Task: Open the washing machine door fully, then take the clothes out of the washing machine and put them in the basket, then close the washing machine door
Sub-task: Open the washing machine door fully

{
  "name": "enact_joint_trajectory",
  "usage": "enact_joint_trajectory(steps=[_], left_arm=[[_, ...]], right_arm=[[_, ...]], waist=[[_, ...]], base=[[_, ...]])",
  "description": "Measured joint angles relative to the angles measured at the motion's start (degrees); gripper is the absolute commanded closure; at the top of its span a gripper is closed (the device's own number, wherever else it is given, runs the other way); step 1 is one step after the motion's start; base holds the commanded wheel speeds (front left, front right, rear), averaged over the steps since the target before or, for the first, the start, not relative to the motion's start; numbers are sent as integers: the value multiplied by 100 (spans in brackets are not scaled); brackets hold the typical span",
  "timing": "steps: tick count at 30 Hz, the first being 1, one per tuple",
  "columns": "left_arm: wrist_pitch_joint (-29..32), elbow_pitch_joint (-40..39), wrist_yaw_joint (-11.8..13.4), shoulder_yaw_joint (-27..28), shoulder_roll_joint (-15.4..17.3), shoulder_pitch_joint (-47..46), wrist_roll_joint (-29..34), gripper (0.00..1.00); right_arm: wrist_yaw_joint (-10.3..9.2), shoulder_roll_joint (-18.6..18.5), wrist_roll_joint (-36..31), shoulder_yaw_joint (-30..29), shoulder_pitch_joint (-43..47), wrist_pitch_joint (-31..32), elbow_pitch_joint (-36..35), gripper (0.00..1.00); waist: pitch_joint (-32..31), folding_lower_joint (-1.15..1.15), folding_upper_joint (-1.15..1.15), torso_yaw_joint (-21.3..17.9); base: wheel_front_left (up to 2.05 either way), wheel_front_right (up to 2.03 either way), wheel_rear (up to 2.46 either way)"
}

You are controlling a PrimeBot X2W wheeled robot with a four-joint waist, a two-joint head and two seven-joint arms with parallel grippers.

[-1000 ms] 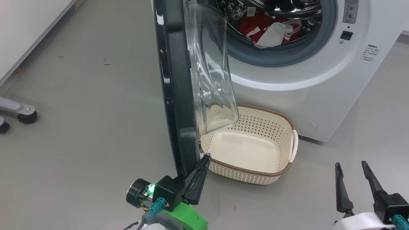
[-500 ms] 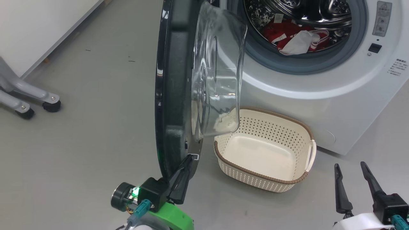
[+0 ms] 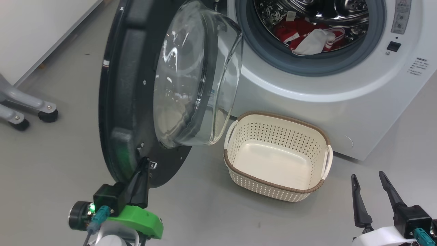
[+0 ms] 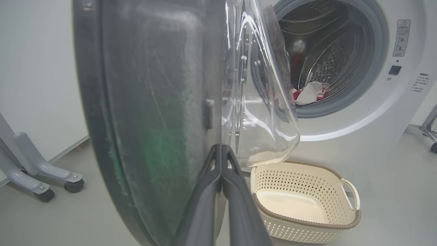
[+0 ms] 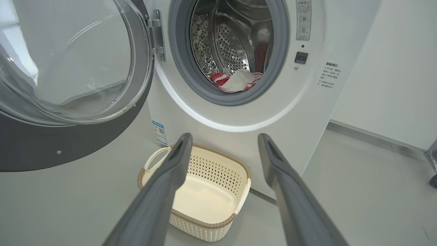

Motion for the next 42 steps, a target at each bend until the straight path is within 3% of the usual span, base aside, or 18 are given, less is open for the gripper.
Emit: enact_joint_trajectory(steps=[11, 24, 42], left_arm=[[-45, 135, 16, 928, 38, -8, 52, 100], [-68, 389, 18, 1608, 174, -374, 77, 100], [-75, 1178, 18, 2462, 314, -1091, 69, 100]], right_arm=[[5, 11, -1, -18, -116, -1, -7, 0], [13, 1, -1, -100, -280, -1, -75, 0], [67, -47, -1, -236, -432, -1, -108, 0]], waist=[[135, 0, 0, -329], [447, 0, 0, -643], [699, 0, 0, -744]], base=[[0, 0, 0], [0, 0, 0], [0, 0, 0]])
